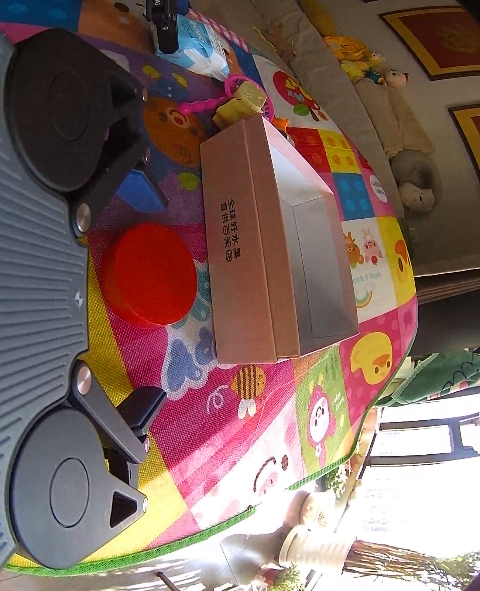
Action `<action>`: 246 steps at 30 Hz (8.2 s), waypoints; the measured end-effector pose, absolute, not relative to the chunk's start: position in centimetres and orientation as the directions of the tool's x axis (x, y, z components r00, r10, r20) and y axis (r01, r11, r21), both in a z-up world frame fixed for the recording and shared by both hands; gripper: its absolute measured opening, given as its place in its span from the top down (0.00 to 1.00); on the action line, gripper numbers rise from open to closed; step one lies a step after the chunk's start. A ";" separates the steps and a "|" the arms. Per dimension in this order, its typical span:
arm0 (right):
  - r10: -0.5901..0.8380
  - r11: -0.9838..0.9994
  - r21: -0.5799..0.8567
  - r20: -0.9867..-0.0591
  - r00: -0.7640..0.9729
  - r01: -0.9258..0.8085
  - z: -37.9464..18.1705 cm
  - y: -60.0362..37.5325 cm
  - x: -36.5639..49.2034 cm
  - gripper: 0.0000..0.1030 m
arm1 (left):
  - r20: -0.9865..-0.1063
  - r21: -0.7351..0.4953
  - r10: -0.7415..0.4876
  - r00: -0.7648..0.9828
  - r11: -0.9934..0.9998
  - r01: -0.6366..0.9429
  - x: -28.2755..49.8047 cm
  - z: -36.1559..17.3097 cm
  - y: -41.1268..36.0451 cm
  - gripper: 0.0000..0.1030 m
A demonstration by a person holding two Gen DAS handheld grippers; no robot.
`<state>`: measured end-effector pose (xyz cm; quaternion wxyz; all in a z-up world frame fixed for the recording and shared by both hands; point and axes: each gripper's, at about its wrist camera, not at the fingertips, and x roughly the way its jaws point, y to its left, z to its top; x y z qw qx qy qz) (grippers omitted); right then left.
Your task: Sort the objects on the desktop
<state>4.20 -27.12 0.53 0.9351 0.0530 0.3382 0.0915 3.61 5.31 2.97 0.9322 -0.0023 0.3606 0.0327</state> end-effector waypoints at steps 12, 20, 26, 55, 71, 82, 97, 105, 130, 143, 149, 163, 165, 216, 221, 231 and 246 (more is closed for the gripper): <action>0.201 0.979 0.111 -0.638 0.744 -0.169 0.4 -26.2 4.3 0.02 | -0.679 0.063 0.182 0.711 0.980 -0.191 6.1 1.6 5.6 0.35; 0.165 0.974 -0.004 -0.671 0.723 -0.226 0.3 -24.4 5.0 0.09 | -0.645 0.078 0.140 0.751 0.990 -0.118 0.9 2.3 4.6 0.41; 0.216 0.949 -0.019 -0.687 0.693 -0.315 1.4 -23.9 4.9 0.38 | -0.631 0.060 0.059 0.773 0.998 -0.028 -3.2 3.3 3.0 0.42; 0.189 0.972 -0.032 -0.485 0.854 -0.233 9.9 -29.4 11.0 0.38 | -0.521 0.004 -0.166 0.837 0.980 0.198 6.8 6.3 -3.6 0.07; 0.316 0.895 -0.118 -0.514 0.797 -0.431 8.3 -18.8 11.3 0.31 | -0.599 0.032 0.062 0.798 0.998 -0.053 2.7 2.0 3.4 0.02; 0.385 0.746 -0.252 -0.593 0.708 -0.616 6.0 -7.9 10.6 0.41 | -0.614 -0.071 0.027 0.789 0.993 -0.089 2.3 0.7 5.7 0.02; 0.405 0.766 -0.135 -0.658 0.635 -0.629 5.7 -11.4 6.9 0.59 | -0.617 -0.130 -0.007 0.787 0.987 -0.093 2.5 0.6 6.4 0.00; 0.193 0.864 -0.261 -0.619 0.761 -0.431 5.8 -20.4 3.9 0.59 | -0.631 -0.064 0.028 0.776 0.994 -0.088 2.7 0.6 5.4 0.00; 0.577 0.701 0.058 -0.632 0.517 -0.711 9.5 -12.4 9.4 0.48 | -0.632 -0.046 0.039 0.774 0.995 -0.087 2.0 0.6 5.4 0.00; 0.452 0.686 0.011 -0.790 0.414 -0.727 4.7 -0.3 18.4 0.56 | -0.595 -0.198 -0.060 0.802 0.978 -0.073 1.5 0.6 7.3 0.00; 0.542 0.700 0.062 -0.694 0.474 -0.711 10.8 -4.4 16.1 1.00 | -0.593 -0.204 -0.065 0.802 0.976 -0.072 1.4 0.6 7.4 0.00; 0.438 0.664 -0.077 -0.766 0.470 -0.744 5.4 -0.8 15.7 0.63 | -0.599 -0.187 -0.059 0.798 0.980 -0.068 1.7 0.5 7.1 0.00; 0.424 0.638 -0.110 -0.776 0.467 -0.762 4.6 0.1 16.1 0.51 | -0.596 -0.198 -0.067 0.800 0.978 -0.066 1.7 0.5 7.3 0.00; 0.152 0.987 0.122 -0.486 0.861 -0.106 3.1 -29.8 5.5 0.10 | -0.411 -0.064 -0.480 0.775 0.863 0.500 5.3 9.5 -1.5 0.00; 0.173 0.983 0.144 -0.488 0.855 -0.116 1.8 -29.8 5.4 0.06 | -0.531 0.041 -0.278 0.801 0.935 0.352 4.9 6.3 -1.4 0.00; 0.186 0.982 0.126 -0.480 0.857 -0.143 1.8 -29.4 5.0 0.02 | -0.626 0.123 -0.027 0.779 0.983 0.133 7.6 3.3 1.7 0.00; 0.197 0.971 -0.011 -0.538 0.820 -0.241 1.6 -26.4 5.7 0.02 | -0.590 0.173 0.079 0.804 0.985 0.030 6.8 3.0 2.6 0.00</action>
